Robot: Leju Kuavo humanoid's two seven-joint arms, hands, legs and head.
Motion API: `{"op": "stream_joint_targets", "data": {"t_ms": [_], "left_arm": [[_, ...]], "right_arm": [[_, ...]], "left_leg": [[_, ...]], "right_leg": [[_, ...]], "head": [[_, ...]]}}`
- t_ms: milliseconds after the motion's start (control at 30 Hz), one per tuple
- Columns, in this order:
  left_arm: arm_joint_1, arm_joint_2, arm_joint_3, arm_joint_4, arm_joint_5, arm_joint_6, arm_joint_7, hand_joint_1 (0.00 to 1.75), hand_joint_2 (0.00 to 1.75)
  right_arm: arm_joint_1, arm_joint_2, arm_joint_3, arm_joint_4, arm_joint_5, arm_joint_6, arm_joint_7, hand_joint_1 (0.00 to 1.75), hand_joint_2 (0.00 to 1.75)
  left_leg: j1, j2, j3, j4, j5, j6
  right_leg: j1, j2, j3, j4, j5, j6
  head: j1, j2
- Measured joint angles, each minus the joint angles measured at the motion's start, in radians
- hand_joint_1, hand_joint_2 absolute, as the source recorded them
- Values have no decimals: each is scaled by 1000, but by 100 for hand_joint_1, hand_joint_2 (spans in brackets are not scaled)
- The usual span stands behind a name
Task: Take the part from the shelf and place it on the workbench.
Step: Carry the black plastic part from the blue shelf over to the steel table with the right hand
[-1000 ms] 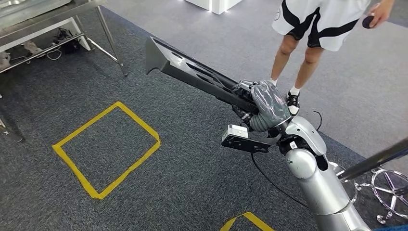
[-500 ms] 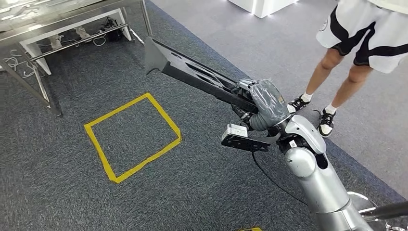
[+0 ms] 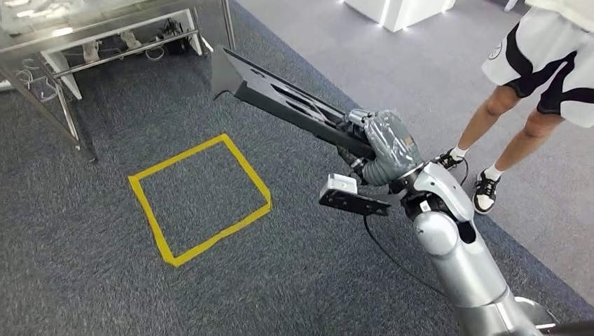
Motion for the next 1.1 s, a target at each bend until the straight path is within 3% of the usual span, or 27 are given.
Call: {"op": "stream_joint_targets", "data": {"t_ms": [33, 67, 133, 167, 200, 267, 367, 433, 500, 533, 567, 633, 667, 733, 867, 933, 1000, 1033, 1067, 1100], "left_arm": [[0, 0, 0, 0, 0, 0, 0, 0, 175], [0, 0, 0, 0, 0, 0, -1, 0, 175], [3, -1, 0, 0, 0, 0, -1, 0, 175], [3, -2, 0, 0, 0, 0, -1, 0, 175], [3, -2, 0, 1, 0, -1, -1, 0, 175], [1, -3, 0, 1, 0, -1, -1, 0, 175], [-1, -2, 0, 0, 0, -1, -1, 0, 175], [0, -1, 0, 0, 0, 0, 0, 0, 175], [0, -1, 0, 0, 0, 0, 0, 0, 175], [1, -1, 0, 0, 0, 0, 0, 0, 175], [1, -1, 0, 0, 0, 0, 0, 0, 175], [5, -1, 0, 0, 0, 0, 0, 0, 175], [6, -1, 0, 1, 0, 0, 0, 0, 175], [4, -1, 0, 2, 0, 1, 0, 0, 175], [-1, 1, 0, 2, 0, 4, -1, 0, 175], [0, 2, 0, 2, 0, 5, -1, 0, 175], [0, 3, 0, 2, 0, 6, -1, 0, 175], [1, 3, 0, 2, 0, 6, -1, 0, 175], [1, 3, 0, 2, 0, 6, 0, 0, 175], [2, 3, 0, 2, 0, 6, 0, 0, 175]], "right_arm": [[1, -1, 0, 2, 0, 0, 0, 175, 175], [2, -2, 0, 3, 0, 0, 1, 175, 175], [1, -2, 0, 4, 0, 0, 3, 175, 175], [0, -3, 0, 5, 0, 1, 3, 175, 175], [-2, -3, 0, 6, 0, 1, 3, 175, 175], [-6, -3, 0, 7, 0, 2, 4, 175, 175], [-8, -3, 0, 8, 0, 2, 5, 175, 175], [-11, -2, 0, 8, 0, 3, 6, 175, 175], [-12, -2, 0, 8, 0, 3, 5, 175, 175], [-11, -2, 0, 8, 0, 3, 5, 175, 175], [-11, -2, 0, 8, 0, 3, 5, 175, 175], [-11, -2, 0, 8, 0, 3, 5, 175, 175], [-13, -2, 0, 8, 0, 3, 5, 175, 175], [-16, -2, 0, 8, 0, 3, 6, 175, 175], [-20, -2, 0, 9, 1, 3, 6, 175, 175], [-24, -2, 0, 9, 1, 3, 6, 175, 175], [-24, -1, 0, 10, 1, 4, 6, 175, 175], [-22, -1, 0, 11, 1, 4, 6, 175, 175], [-20, -1, 0, 11, 1, 4, 6, 175, 175], [-20, -1, 0, 12, 1, 4, 6, 175, 175]], "left_leg": [[-1, -5, 8, 2, -7, 0], [-1, -10, 17, 4, -16, -1], [-1, -18, 34, 11, -37, -7], [-2, -21, 38, 16, -46, -12], [-2, -23, 38, 20, -52, -17], [-2, -26, 34, 21, -57, -29], [-1, -19, 29, 40, -74, -44], [5, -10, -23, 139, -108, -54], [11, -6, -112, 265, -133, -62], [14, -5, -142, 292, -122, -65], [16, -3, -152, 280, -91, -67], [18, 0, -117, 163, -1, -65], [16, 1, -91, 103, 28, -62], [7, 2, -58, 38, 31, -52], [1, -1, -20, 11, 6, -18], [2, -2, 2, 4, -3, -5], [0, -4, 13, 4, -16, 1], [-1, -6, 20, 4, -23, 2], [-3, -9, 29, 5, -32, 1], [-3, -11, 41, 6, -41, 0]], "right_leg": [[0, 1, -24, 14, 18, 0], [0, 1, -29, -11, 56, 0], [1, 3, 2, -130, 152, -5], [4, 4, 23, -187, 179, -9], [7, 6, 37, -222, 187, -14], [12, 8, 46, -246, 173, -23], [4, 6, 66, -265, 165, -39], [2, 2, 87, -275, 156, -48], [3, -1, 103, -276, 143, -50], [3, -2, 112, -276, 135, -49], [3, -2, 122, -275, 126, -47], [0, -2, 148, -274, 106, -40], [1, -1, 158, -274, 97, -34], [-1, 0, 170, -276, 85, -21], [-8, 0, 172, -235, 84, 2], [-7, 2, 117, -139, 59, 3], [-4, 3, 30, -26, 14, 2], [-3, 3, -4, 3, 2, 0], [-2, 3, -23, 1, 7, -2], [-1, 3, -25, -33, 33, -4]], "head": [[0, 0], [0, 0], [0, 0], [1, 0], [1, 0], [2, 0], [2, 0], [1, 0], [1, 0], [1, 0], [1, 0], [1, 0], [1, 0], [1, 0], [2, 0], [3, 0], [4, 0], [4, 0], [4, 0], [4, 0]]}}
